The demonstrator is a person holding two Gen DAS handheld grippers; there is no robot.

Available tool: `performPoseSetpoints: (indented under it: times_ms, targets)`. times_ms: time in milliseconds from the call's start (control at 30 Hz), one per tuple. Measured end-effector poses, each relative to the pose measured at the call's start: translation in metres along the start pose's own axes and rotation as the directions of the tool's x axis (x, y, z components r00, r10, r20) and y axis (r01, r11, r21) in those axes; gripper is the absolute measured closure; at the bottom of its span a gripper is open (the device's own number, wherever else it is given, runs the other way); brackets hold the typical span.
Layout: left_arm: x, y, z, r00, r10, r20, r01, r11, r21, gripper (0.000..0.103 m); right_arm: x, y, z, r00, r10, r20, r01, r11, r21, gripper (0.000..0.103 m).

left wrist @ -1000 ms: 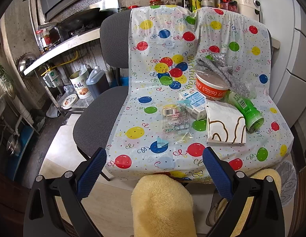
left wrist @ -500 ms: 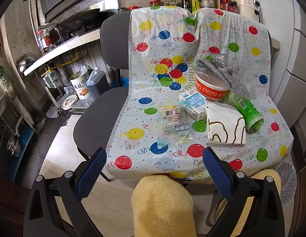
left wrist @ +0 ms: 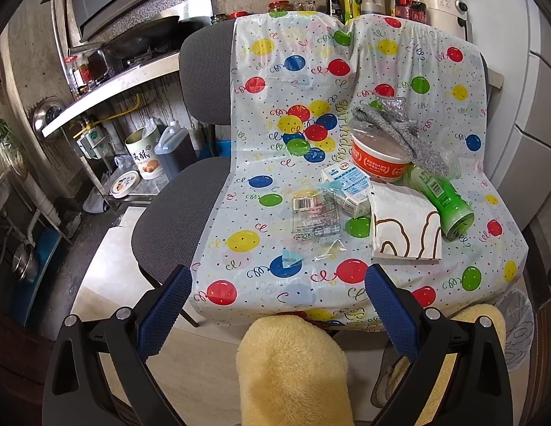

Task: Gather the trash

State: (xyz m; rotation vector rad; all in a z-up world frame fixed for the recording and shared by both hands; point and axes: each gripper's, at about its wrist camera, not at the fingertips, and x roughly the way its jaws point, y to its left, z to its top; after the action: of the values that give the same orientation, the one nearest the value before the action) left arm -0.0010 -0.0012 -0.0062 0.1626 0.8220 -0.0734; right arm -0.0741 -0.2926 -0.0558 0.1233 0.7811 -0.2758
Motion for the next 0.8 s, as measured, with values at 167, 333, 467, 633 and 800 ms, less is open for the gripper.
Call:
performPoseSetpoints:
  times_ms: [167, 333, 467, 633, 800]
  targets:
    - [0.0000, 0.0003, 0.0001, 1.000, -0.002, 0.000, 0.002, 1.000, -0.001, 0.007, -0.0002, 0.0001, -0.0008, 1.000, 0.000, 0.001, 0.000, 1.000, 0.000, 0.006]
    - [0.0001, 0.0002, -0.0002, 1.000, -0.001, 0.000, 0.001, 1.000, -0.001, 0.007, -0.0005, 0.0002, -0.0017, 1.000, 0.001, 0.000, -0.001, 1.000, 0.000, 0.006]
    - [0.0001, 0.0002, -0.0001, 1.000, -0.001, 0.000, 0.001, 1.000, 0.000, 0.007, -0.0005, 0.0004, -0.0017, 1.000, 0.000, 0.000, 0.000, 1.000, 0.000, 0.006]
    - [0.0001, 0.0002, -0.0002, 1.000, -0.002, 0.000, 0.002, 1.000, 0.000, 0.007, -0.0002, 0.0005, -0.0016, 1.000, 0.000, 0.000, 0.000, 1.000, -0.001, 0.006]
    - [0.0000, 0.0002, -0.0001, 1.000, -0.001, 0.000, 0.001, 1.000, 0.000, 0.007, -0.0003, 0.0000, 0.0005, 1.000, 0.000, -0.001, 0.000, 1.000, 0.000, 0.006]
